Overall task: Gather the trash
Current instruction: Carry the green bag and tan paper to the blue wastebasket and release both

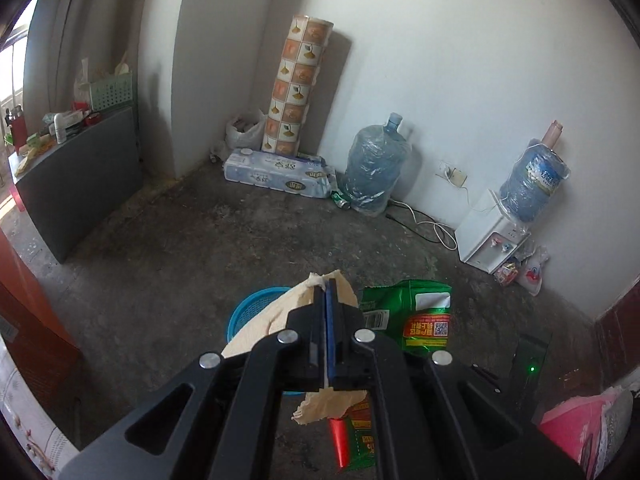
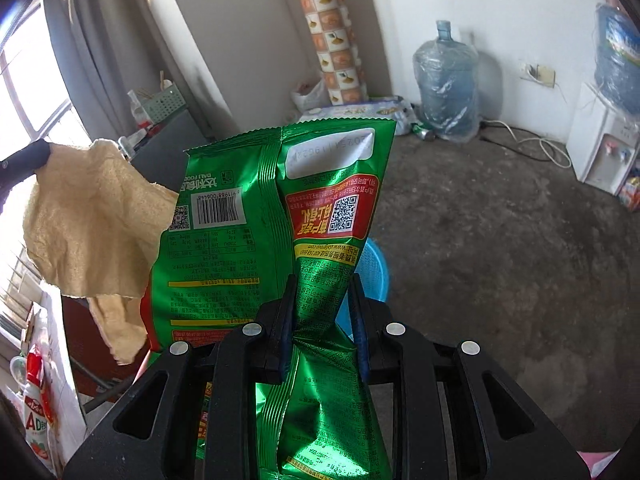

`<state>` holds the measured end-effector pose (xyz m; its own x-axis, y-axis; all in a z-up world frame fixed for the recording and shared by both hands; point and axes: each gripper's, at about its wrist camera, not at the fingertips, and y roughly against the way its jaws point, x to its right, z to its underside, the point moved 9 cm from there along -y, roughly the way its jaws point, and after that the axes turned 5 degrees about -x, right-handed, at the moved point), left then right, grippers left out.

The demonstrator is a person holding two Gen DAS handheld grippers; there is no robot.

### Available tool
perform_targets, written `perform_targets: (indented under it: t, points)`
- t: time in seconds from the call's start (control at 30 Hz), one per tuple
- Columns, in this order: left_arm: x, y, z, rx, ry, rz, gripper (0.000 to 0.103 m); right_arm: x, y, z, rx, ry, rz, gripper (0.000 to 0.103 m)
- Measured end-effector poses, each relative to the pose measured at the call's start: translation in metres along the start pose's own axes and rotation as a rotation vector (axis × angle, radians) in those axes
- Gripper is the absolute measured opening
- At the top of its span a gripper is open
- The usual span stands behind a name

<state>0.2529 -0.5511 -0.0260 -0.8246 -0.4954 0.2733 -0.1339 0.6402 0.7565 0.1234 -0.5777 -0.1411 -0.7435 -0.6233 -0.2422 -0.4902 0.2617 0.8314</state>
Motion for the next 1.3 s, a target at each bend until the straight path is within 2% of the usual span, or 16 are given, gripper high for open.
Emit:
perform_targets:
  t: [0.1, 0.2, 0.33, 0.37, 0.4, 0.43, 0.53, 0.6, 0.77, 0.93, 1.1, 1.2, 1.23, 1.3]
  points:
    - [-0.007, -0.05, -0.003, -0.048, 0.011, 0.006, 0.001, 0.013, -0.034, -0.006, -0.04, -0.035, 0.034, 0.023]
    - [-0.021, -0.1, -0.002, -0.103, 0.024, -0.024, 0.001, 0.025, -0.066, -0.006, -0.081, -0.077, 0.056, 0.023]
    - [-0.046, -0.158, 0.012, -0.199, 0.079, -0.046, 0.004, 0.03, -0.116, -0.013, -0.133, -0.163, 0.053, 0.023]
    - [-0.053, -0.173, 0.019, -0.246, 0.102, -0.053, 0.017, 0.029, -0.13, -0.015, -0.152, -0.178, 0.043, 0.026]
    - [-0.061, -0.187, 0.027, -0.29, 0.13, -0.072, 0.039, 0.025, -0.145, -0.015, -0.177, -0.191, 0.026, 0.028]
    - [-0.069, -0.198, 0.035, -0.324, 0.159, -0.091, 0.046, 0.022, -0.159, -0.014, -0.201, -0.204, 0.023, 0.032]
    - [-0.084, -0.202, 0.046, -0.335, 0.213, -0.103, 0.047, 0.014, -0.186, -0.005, -0.246, -0.202, 0.045, 0.042]
    - [-0.086, -0.192, 0.048, -0.334, 0.216, -0.092, 0.05, 0.014, -0.19, 0.0, -0.254, -0.218, 0.064, 0.043]
    - [-0.079, -0.143, 0.037, -0.275, 0.126, -0.1, 0.053, 0.02, -0.177, 0.01, -0.239, -0.271, 0.056, 0.046]
    - [-0.07, -0.064, 0.032, -0.201, 0.074, -0.069, 0.056, 0.025, -0.165, 0.012, -0.217, -0.251, 0.044, 0.046]
    - [-0.087, 0.025, 0.053, -0.165, 0.09, -0.044, 0.058, 0.02, -0.158, 0.013, -0.217, -0.207, 0.022, 0.046]
    - [-0.122, 0.084, 0.073, -0.141, 0.15, -0.07, 0.059, 0.004, -0.176, 0.017, -0.281, -0.143, -0.039, 0.035]
    - [-0.136, 0.104, 0.081, -0.124, 0.175, -0.082, 0.059, 0.0, -0.188, 0.022, -0.322, -0.126, -0.039, 0.028]
    - [-0.168, 0.146, 0.098, -0.086, 0.233, -0.113, 0.059, 0.0, -0.218, 0.033, -0.406, -0.089, 0.015, 0.019]
